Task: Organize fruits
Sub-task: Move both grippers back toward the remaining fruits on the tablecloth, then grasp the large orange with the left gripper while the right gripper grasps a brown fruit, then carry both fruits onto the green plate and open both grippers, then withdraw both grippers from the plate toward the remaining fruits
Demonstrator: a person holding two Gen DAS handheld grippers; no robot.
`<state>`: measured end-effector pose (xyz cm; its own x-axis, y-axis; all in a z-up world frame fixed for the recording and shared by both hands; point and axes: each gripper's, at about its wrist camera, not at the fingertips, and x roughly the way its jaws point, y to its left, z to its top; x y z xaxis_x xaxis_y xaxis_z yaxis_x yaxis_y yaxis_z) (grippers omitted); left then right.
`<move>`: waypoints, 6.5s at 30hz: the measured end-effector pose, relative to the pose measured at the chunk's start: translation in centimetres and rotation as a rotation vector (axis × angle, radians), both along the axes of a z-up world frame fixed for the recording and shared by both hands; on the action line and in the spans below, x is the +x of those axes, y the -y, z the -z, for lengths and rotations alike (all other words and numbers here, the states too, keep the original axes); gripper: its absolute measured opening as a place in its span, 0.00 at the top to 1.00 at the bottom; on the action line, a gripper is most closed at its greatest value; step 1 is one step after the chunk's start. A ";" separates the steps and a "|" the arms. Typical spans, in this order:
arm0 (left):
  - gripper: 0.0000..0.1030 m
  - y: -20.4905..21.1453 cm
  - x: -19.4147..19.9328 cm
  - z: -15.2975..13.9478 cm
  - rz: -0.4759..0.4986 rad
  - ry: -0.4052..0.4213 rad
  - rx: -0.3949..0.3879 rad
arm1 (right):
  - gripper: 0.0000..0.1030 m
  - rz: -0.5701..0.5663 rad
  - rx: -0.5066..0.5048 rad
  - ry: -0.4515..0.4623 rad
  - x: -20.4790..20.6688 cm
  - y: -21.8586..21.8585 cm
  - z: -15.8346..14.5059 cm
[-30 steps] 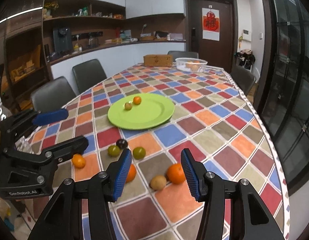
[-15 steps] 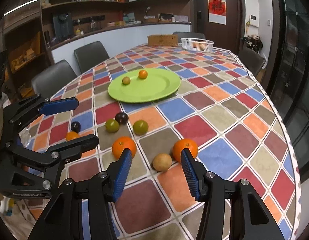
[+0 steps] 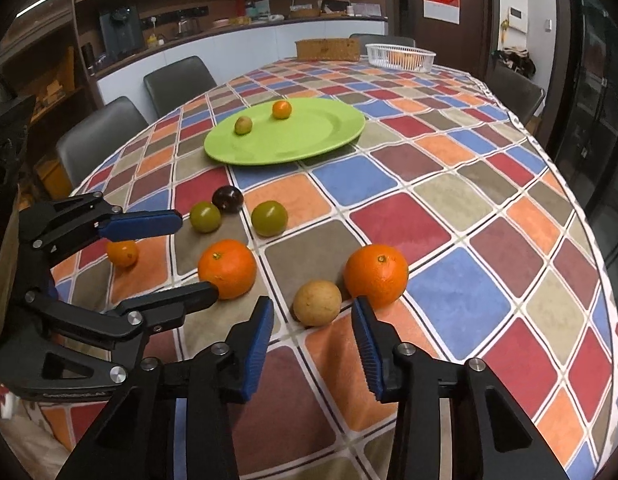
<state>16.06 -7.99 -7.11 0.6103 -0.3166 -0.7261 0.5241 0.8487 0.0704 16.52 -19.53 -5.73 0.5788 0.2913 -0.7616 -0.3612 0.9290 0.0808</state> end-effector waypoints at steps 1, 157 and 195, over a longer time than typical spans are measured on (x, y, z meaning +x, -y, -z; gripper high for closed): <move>0.46 0.1 0.2 0.2 0.002 -0.004 0.001 | 0.60 0.000 0.002 -0.005 0.1 0.0 0.1; 0.35 -11.8 0.2 -11.4 -0.485 0.098 -0.161 | 0.48 -0.074 0.086 0.189 4.1 -8.1 -10.8; 0.40 -11.2 -3.0 0.0 -0.476 -0.044 -0.088 | 0.48 -0.217 -0.002 0.025 2.5 -11.2 -0.2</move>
